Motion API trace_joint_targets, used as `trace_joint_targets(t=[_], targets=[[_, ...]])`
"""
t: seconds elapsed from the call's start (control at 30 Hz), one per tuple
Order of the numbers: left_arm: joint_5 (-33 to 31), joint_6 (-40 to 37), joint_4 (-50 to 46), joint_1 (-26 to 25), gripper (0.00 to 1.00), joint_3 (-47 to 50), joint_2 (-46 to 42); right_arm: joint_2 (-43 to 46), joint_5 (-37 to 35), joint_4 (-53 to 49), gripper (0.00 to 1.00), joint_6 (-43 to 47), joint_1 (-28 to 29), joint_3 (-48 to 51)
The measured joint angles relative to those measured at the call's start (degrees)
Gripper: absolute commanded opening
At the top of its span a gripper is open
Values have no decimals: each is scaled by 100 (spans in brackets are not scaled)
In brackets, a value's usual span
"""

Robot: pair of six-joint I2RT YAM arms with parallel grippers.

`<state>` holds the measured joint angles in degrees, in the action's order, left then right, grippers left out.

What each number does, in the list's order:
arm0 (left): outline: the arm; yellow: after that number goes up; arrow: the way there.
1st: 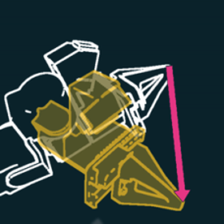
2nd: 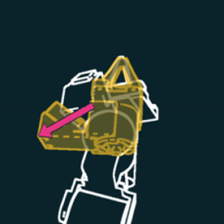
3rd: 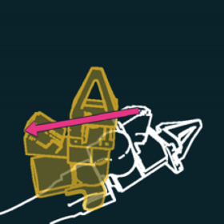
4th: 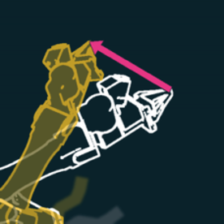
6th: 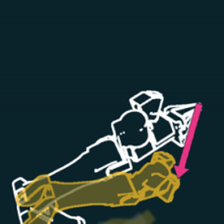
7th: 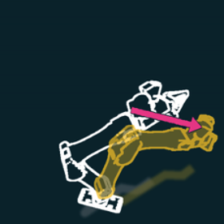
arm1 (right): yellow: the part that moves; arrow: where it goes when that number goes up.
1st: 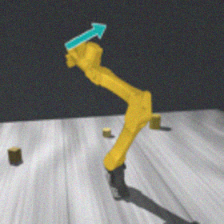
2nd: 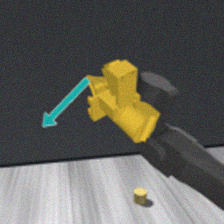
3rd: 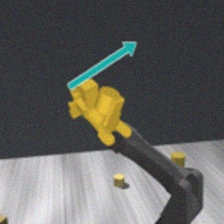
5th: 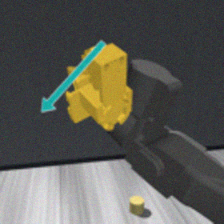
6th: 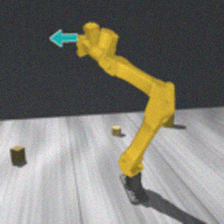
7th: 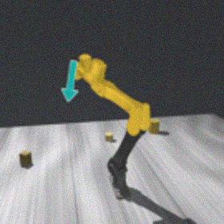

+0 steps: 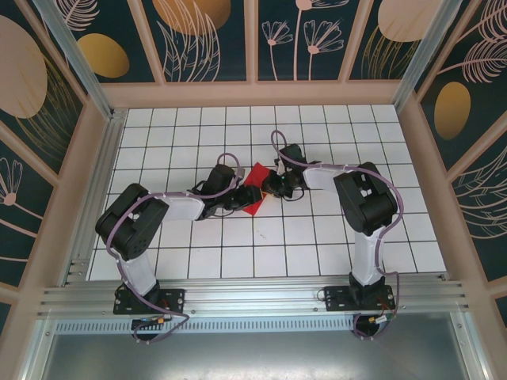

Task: Fold a paper plane with a square sheet of paper (pick it up from the middle)
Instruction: Fold the triangle a second time at the center of the table.

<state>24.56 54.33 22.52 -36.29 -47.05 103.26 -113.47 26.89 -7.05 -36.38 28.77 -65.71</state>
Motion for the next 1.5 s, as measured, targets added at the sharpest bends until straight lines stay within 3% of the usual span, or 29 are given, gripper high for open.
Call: trace_joint_targets(t=[0.2,0.47,0.73,0.97,1.5], targets=[[-151,4,155,0,37,0,98,-4,0,2,16,0,0,0],[-205,87,387,0,45,0,267,-7,2,9,16,0,-2,0],[-205,136,527,0,46,0,267,-7,2,13,16,0,-2,0],[-208,184,603,0,30,2,267,-7,22,17,16,-22,-22,0],[-299,168,529,0,23,63,367,-4,136,63,18,-42,-120,22]])
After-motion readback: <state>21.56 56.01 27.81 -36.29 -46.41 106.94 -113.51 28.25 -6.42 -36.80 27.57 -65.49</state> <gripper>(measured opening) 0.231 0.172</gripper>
